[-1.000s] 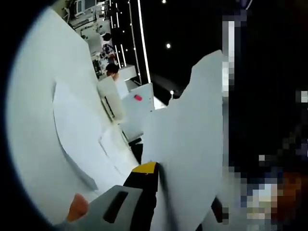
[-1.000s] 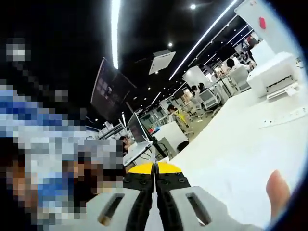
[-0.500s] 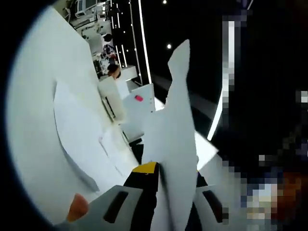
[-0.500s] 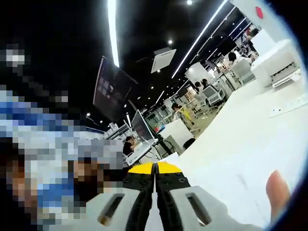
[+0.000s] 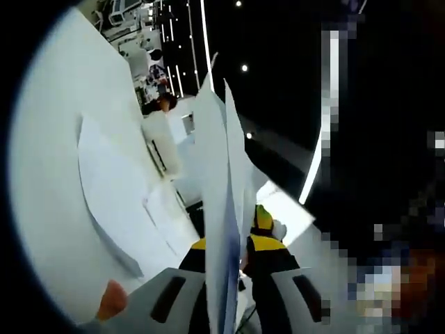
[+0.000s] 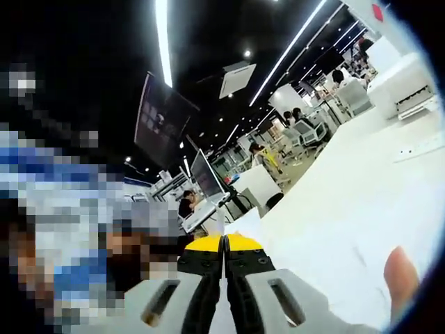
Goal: Organize the stack of printing papers by aligning and flattening the scattered papers on the table
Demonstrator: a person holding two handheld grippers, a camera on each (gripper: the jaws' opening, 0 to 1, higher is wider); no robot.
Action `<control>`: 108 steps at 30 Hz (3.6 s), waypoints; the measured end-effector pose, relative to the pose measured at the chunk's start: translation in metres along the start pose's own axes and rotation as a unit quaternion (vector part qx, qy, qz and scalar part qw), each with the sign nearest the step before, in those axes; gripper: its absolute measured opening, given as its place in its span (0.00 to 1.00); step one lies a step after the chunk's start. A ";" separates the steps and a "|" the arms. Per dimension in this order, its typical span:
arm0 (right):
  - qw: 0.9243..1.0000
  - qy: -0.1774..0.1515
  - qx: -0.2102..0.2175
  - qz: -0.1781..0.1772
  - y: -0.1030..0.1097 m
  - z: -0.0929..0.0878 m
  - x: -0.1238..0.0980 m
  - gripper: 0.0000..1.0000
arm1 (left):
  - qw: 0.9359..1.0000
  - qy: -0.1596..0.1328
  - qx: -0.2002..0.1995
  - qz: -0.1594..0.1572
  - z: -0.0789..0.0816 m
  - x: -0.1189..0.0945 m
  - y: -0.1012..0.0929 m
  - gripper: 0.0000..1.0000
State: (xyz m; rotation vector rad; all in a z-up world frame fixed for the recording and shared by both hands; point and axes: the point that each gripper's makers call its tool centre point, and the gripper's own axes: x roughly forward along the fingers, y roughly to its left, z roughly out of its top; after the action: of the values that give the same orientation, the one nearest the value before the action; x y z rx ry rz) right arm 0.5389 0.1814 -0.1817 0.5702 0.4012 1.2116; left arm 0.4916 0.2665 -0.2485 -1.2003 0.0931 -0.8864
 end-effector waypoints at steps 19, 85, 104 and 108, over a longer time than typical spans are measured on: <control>1.000 0.026 -0.004 -0.001 -0.002 -0.004 0.015 0.00 | 1.000 0.007 0.002 0.001 0.001 -0.001 0.004 0.13; 0.885 0.079 -0.312 -0.335 -0.176 -0.036 -0.175 0.62 | 0.996 -0.069 0.055 0.001 0.045 -0.065 -0.037 0.06; 0.912 0.021 -0.266 -0.312 -0.217 -0.026 -0.060 0.79 | 0.995 -0.072 0.063 0.007 0.055 -0.070 -0.037 0.06; 0.910 0.028 -0.268 -0.314 -0.228 -0.032 -0.051 0.85 | 0.995 -0.074 0.065 0.007 0.056 -0.071 -0.039 0.06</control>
State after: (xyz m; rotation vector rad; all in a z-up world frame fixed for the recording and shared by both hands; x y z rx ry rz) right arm 0.6774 0.0847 -0.3461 -0.0811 0.2498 0.6619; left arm 0.4506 0.3515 -0.2210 -1.1375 -0.0743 -0.7762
